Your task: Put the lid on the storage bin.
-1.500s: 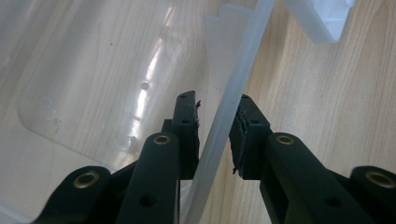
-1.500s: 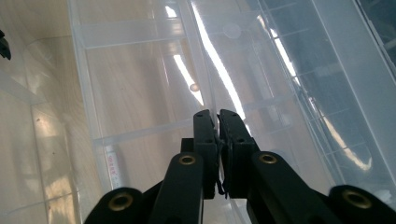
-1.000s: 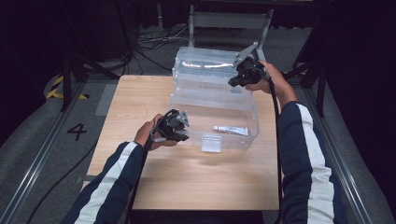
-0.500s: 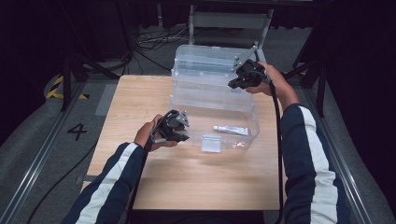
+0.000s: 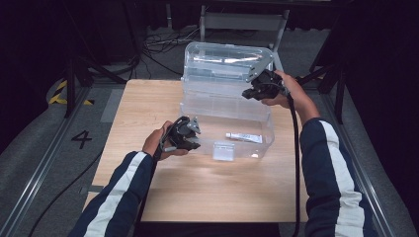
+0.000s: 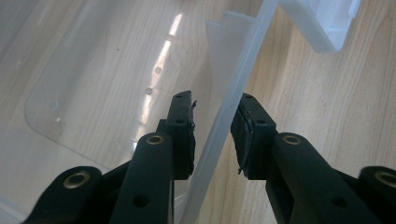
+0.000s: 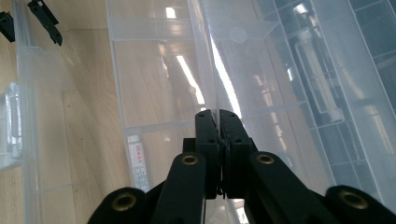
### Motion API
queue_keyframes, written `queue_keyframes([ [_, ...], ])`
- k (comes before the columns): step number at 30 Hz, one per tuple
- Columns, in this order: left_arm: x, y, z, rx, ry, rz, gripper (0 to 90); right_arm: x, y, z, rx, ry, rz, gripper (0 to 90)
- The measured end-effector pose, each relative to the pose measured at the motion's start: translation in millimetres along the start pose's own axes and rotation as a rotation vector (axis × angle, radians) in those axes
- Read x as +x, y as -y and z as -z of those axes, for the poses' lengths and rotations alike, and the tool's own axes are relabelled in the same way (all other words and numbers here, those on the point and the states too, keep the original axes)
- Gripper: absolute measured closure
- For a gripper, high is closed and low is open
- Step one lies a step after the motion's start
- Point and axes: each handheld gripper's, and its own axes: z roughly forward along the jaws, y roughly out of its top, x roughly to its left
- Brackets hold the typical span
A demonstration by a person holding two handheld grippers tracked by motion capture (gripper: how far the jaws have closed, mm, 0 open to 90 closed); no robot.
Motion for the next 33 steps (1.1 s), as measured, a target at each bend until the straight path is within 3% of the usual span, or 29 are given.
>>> queue_keyframes([
  [7,-0.4,0.4,0.1,-0.001,-0.006,-0.007,69.9,4.6,3.1,1.9,-0.010,-0.007,0.000,87.9],
  [14,-0.2,0.3,0.1,-0.001,-0.005,-0.008,69.8,12.1,4.1,3.2,-0.015,0.016,0.001,87.4],
  [33,-1.6,2.5,0.1,-0.025,-0.014,-0.012,68.7,26.1,13.9,5.3,-0.075,0.033,-0.006,85.6],
])
